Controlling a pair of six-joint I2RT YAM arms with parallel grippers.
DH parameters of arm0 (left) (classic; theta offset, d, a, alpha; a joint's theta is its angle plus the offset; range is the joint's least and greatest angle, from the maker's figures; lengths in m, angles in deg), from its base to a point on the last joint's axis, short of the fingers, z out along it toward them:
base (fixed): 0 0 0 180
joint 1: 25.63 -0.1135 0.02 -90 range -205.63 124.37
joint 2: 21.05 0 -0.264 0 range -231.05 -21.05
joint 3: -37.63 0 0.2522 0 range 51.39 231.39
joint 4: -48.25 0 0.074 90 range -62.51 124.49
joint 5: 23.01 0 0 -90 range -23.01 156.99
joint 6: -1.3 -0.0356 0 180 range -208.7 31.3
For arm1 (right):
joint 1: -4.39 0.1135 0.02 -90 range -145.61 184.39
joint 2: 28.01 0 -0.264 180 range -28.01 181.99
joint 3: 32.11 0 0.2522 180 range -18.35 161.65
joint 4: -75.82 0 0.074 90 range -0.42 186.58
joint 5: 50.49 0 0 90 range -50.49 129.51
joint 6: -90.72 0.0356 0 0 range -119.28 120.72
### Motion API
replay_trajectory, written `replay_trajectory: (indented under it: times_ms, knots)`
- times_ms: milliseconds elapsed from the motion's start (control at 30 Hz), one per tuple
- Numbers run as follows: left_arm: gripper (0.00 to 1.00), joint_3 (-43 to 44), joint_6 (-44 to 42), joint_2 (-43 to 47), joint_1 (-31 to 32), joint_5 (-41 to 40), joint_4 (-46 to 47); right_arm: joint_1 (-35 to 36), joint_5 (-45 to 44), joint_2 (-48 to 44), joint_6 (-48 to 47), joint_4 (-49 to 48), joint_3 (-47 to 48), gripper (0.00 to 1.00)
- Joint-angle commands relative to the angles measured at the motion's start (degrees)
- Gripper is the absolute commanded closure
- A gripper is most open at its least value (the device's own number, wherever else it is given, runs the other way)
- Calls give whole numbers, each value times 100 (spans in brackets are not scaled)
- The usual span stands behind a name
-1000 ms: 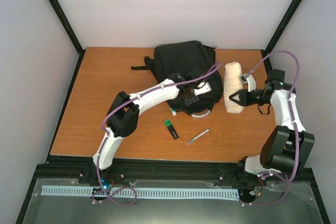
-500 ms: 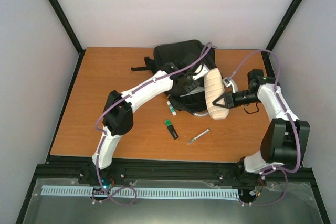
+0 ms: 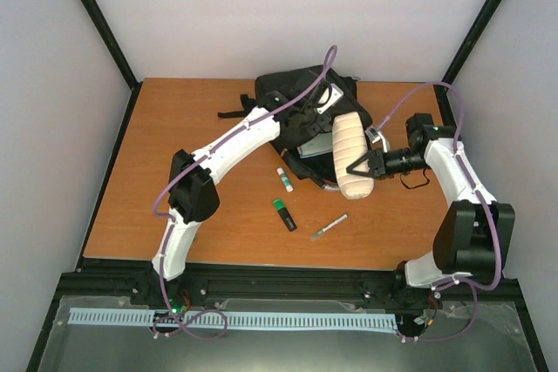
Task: Pack the student bag
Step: Place the stationery at the center of the board.
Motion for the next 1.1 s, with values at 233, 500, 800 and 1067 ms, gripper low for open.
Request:
replay_trajectory:
  times_ms: [233,500,800,1067]
  knots:
    - [99,711,234,72,-52,-127,510,123,535,-240,1057,42,-562,97]
    - [99,788,226,67,-61,-50,493,193,183,-214,1007,126,-921,97]
    - [99,690,259,276,-61,89,455,628,712,1555,348,18,358,97]
    - [99,658,305,344,-56,273,443,731,709,2568,659,-1144,746,97]
